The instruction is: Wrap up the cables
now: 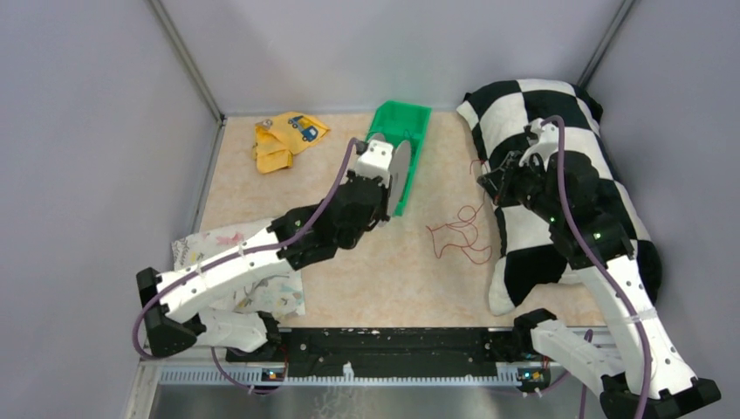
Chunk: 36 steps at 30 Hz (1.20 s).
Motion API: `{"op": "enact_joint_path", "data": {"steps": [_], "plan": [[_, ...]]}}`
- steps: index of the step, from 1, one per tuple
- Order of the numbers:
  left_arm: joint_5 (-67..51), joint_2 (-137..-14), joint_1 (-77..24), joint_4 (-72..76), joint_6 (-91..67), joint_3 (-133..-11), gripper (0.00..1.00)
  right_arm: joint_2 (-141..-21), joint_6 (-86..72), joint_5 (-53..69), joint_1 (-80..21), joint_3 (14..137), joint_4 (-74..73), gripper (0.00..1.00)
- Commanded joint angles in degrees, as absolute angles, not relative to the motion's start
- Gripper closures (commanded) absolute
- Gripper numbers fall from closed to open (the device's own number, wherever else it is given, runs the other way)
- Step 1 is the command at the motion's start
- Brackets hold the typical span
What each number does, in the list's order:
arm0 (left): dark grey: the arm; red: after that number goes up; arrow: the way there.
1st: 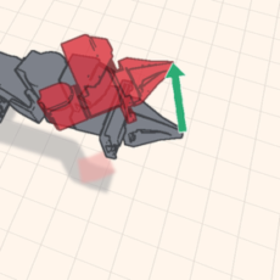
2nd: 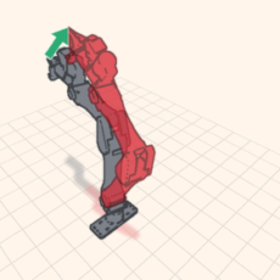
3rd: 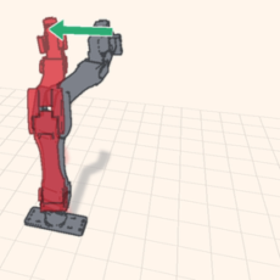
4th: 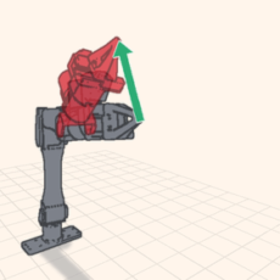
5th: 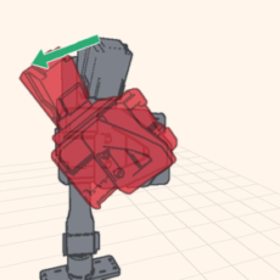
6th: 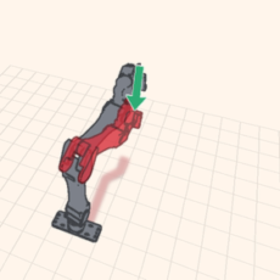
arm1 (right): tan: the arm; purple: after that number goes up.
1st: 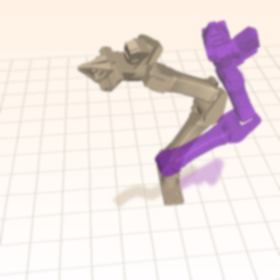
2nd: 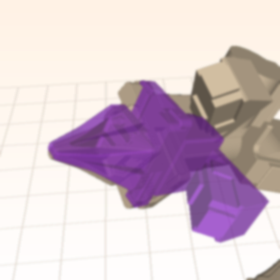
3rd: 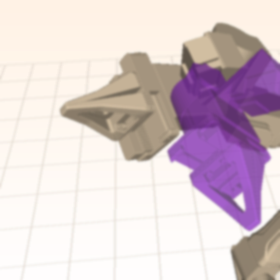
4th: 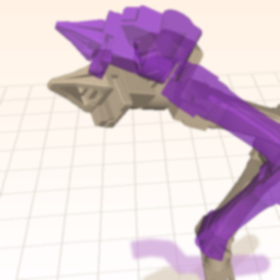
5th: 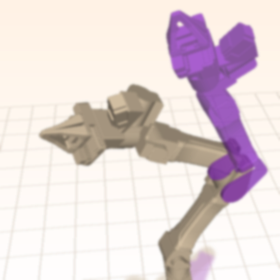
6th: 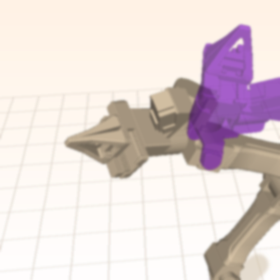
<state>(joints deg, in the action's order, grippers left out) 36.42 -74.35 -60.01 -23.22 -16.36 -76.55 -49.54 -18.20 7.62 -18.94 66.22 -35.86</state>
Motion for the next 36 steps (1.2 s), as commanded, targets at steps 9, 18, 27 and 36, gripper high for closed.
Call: {"op": "enact_joint_path", "data": {"steps": [9, 18, 27, 36], "plan": [[37.3, -80.7, -55.5, -24.1, -15.5, -84.6, 1.00, -49.2, -20.4, 8.6, -18.5, 65.6, -31.9, 1.00], [27.3, -78.9, -55.3, -23.7, -13.4, -81.2, 1.00, -47.2, -19.2, 4.6, -18.6, 64.8, -35.4, 1.00], [8.2, -69.9, -58.7, -8.3, -5.1, -66.3, 1.00, -46.6, -18.7, 0.3, -18.5, 62.5, -38.1, 1.00], [2.1, -69.7, -56.4, -17.4, 6.7, -66.5, 1.00, -41.7, -20.5, 1.6, -18.5, 57.8, -39.6, 1.00]]}}
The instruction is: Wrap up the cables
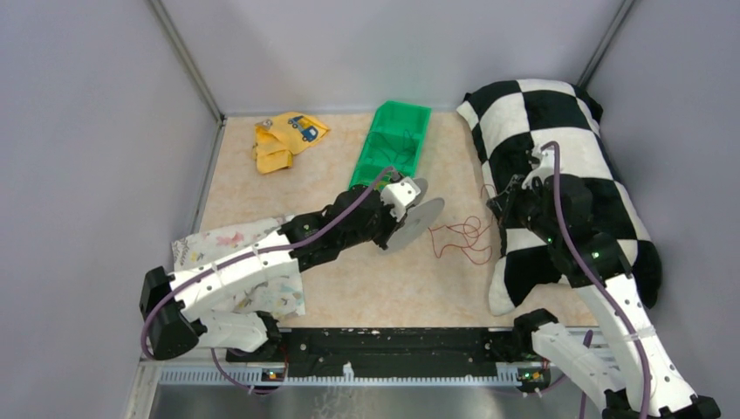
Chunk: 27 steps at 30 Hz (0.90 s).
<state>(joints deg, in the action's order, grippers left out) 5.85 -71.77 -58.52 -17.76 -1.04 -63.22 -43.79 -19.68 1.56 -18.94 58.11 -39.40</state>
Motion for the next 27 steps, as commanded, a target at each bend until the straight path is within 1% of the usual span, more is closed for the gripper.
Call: {"op": "enact_joint_path", "data": {"steps": [1, 3, 5, 7, 12, 18, 20, 24, 27], "plan": [[-1.4, -69.1, -54.7, -18.6, 7.4, -66.5, 1.00, -41.6, -20.4, 1.6, -18.5, 57.6, -39.5, 1.00], [-8.7, -68.4, -51.5, -21.9, 8.8, -66.7, 1.00, -41.3, -20.2, 2.0, -18.5, 57.1, -38.7, 1.00], [-12.4, -68.1, -48.7, -23.9, 10.3, -66.5, 1.00, -41.3, -20.4, 2.8, -18.5, 56.5, -37.6, 1.00], [-12.4, -68.0, -47.8, -23.7, 11.7, -65.7, 1.00, -41.3, -20.7, 3.6, -18.6, 55.9, -36.7, 1.00], [-17.7, -66.6, -46.9, -19.3, 16.6, -61.7, 1.00, -42.1, -21.2, 5.1, -18.5, 54.9, -35.0, 1.00], [-25.1, -71.9, -45.6, -24.4, 18.3, -65.1, 1.00, -42.5, -22.0, 7.7, -18.6, 53.4, -31.5, 1.00], [-24.9, -73.1, -45.5, -25.8, 18.6, -65.8, 1.00, -42.3, -22.2, 7.7, -18.5, 53.1, -31.1, 1.00], [-20.8, -73.5, -45.4, -27.2, 18.5, -66.1, 1.00, -42.8, -22.5, 7.9, -18.5, 52.8, -31.7, 1.00], [-20.6, -72.3, -45.0, -25.7, 19.3, -64.3, 1.00, -43.4, -23.2, 9.7, -18.6, 51.7, -30.7, 1.00]]}}
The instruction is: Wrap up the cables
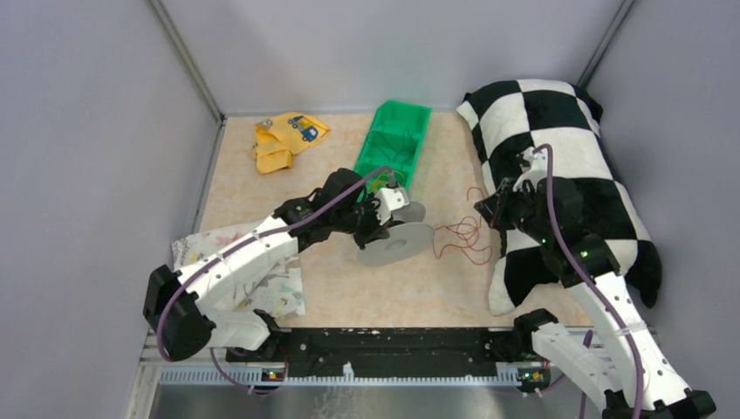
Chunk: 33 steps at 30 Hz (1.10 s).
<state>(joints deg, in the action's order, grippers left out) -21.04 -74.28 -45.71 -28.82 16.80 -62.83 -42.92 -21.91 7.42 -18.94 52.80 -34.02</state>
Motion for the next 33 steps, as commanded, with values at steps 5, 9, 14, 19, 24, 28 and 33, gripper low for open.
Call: {"op": "enact_joint_path", "data": {"steps": [5, 9, 14, 19, 24, 28, 33], "plan": [[-20.3, -72.1, -44.8, -25.1, 18.3, -64.6, 1.00, -44.0, -23.4, 10.0, -18.5, 52.3, -29.7, 1.00], [-22.2, -73.8, -44.8, -27.6, 18.4, -66.9, 0.97, -43.8, -23.3, 9.4, -18.5, 52.0, -29.8, 1.00], [-22.0, -75.8, -44.7, -28.9, 16.6, -68.7, 0.76, -43.3, -23.3, 9.1, -18.6, 51.9, -30.1, 1.00], [-22.0, -76.0, -44.6, -28.0, 15.8, -68.7, 0.48, -43.2, -23.0, 8.8, -18.5, 52.1, -30.4, 1.00], [-22.6, -76.0, -44.6, -27.8, 15.3, -69.9, 0.43, -43.3, -22.9, 8.6, -18.5, 52.1, -30.4, 1.00], [-23.0, -75.5, -44.7, -29.5, 14.4, -73.4, 0.40, -43.6, -22.9, 8.9, -18.5, 51.9, -30.2, 1.00], [-23.0, -73.9, -44.6, -31.2, 12.5, -76.3, 0.25, -44.2, -22.1, 10.2, -18.5, 51.9, -29.7, 1.00]]}}
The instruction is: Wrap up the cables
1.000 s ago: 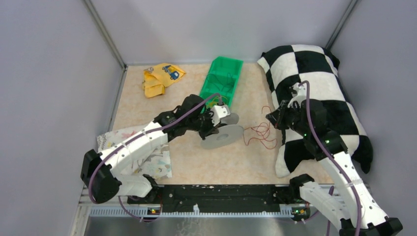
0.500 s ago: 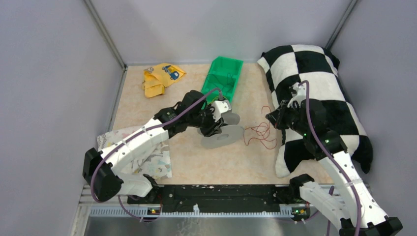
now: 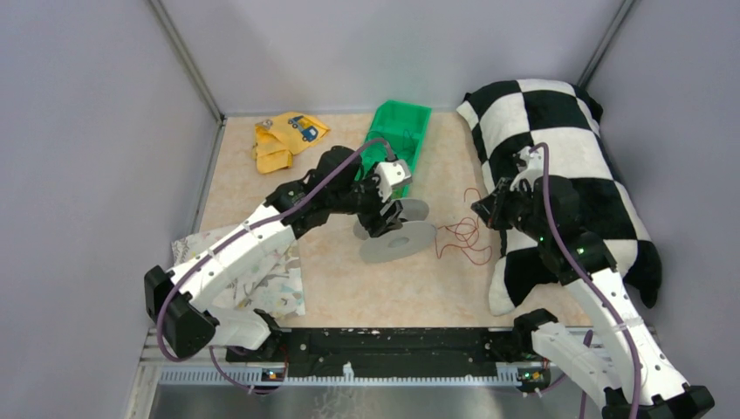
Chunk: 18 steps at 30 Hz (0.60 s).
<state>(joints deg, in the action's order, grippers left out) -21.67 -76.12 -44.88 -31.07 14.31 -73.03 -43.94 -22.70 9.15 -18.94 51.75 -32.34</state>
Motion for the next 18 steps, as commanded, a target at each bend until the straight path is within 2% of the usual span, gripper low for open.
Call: {"op": "enact_joint_path", "data": {"steps": [1, 9, 12, 18], "plan": [[-23.5, -73.7, -44.6, -31.6, 12.2, -76.8, 0.24, -44.4, -21.9, 10.5, -18.5, 52.0, -29.7, 1.00], [-20.6, -73.7, -44.5, -33.4, 7.5, -80.9, 0.20, -48.3, -16.7, 15.1, -18.5, 56.1, -32.4, 1.00], [-20.5, -74.6, -44.4, -33.7, 3.9, -82.8, 0.13, -51.6, -14.2, 22.6, -18.6, 59.4, -33.5, 1.00], [-18.5, -74.8, -43.2, -34.7, 1.6, -82.7, 0.11, -57.0, -12.1, 36.4, -18.6, 61.2, -31.9, 1.00]]}}
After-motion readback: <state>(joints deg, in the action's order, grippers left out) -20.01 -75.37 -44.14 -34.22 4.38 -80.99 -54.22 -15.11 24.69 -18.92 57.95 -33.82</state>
